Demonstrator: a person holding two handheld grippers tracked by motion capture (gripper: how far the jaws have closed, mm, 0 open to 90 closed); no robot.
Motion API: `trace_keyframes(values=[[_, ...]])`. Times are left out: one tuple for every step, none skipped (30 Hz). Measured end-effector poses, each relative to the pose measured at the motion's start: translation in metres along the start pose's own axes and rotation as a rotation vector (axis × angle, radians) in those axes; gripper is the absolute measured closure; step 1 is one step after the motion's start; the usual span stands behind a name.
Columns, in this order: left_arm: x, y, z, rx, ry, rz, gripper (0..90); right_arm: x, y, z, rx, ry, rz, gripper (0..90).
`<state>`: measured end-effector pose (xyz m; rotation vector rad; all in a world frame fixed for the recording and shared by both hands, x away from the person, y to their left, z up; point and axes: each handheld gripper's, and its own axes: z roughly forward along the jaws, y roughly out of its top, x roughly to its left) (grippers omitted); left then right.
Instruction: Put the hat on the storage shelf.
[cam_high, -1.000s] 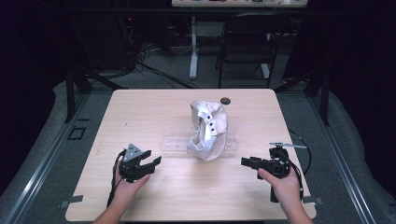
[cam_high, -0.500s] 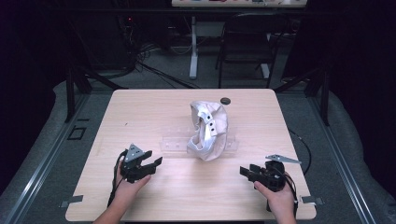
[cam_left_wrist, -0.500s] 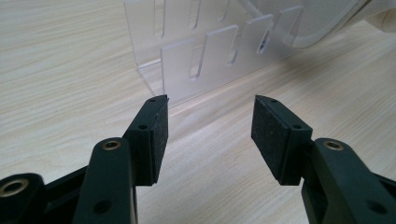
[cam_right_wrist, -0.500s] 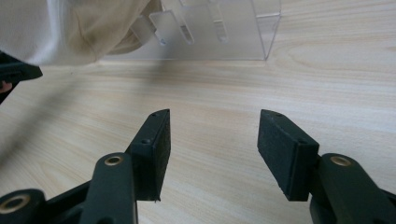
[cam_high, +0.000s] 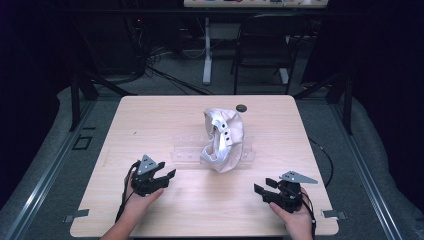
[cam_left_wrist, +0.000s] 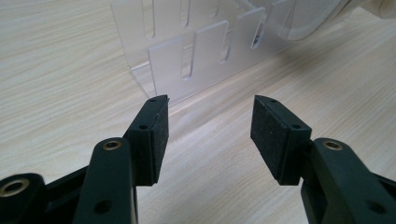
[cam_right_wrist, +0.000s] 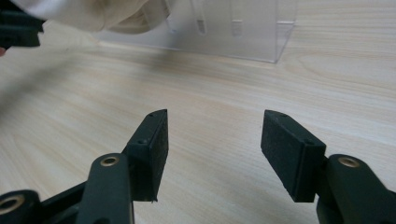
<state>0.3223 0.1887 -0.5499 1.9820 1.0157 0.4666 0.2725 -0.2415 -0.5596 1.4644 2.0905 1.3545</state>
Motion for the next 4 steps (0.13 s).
trace_keyframes(values=[[-0.0001, 0.0002, 0.0007, 0.007, -0.009, -0.012, 49.6, 0.0003, -0.0009, 0.0004, 0.008, -0.002, -0.011, 40.8], [-0.0001, 0.0002, 0.0007, 0.007, -0.009, -0.012, 49.7, 0.0003, -0.0017, 0.0008, 0.008, -0.019, -0.025, 36.2], [-0.0001, 0.0004, 0.0019, 0.028, -0.03, -0.035, 48.9, 0.0004, -0.0022, 0.0013, 0.011, -0.045, -0.038, 35.6], [-0.0001, 0.0004, 0.0019, 0.028, -0.03, -0.035, 48.0, 0.0004, -0.0022, 0.0013, 0.011, -0.045, -0.038, 35.6]])
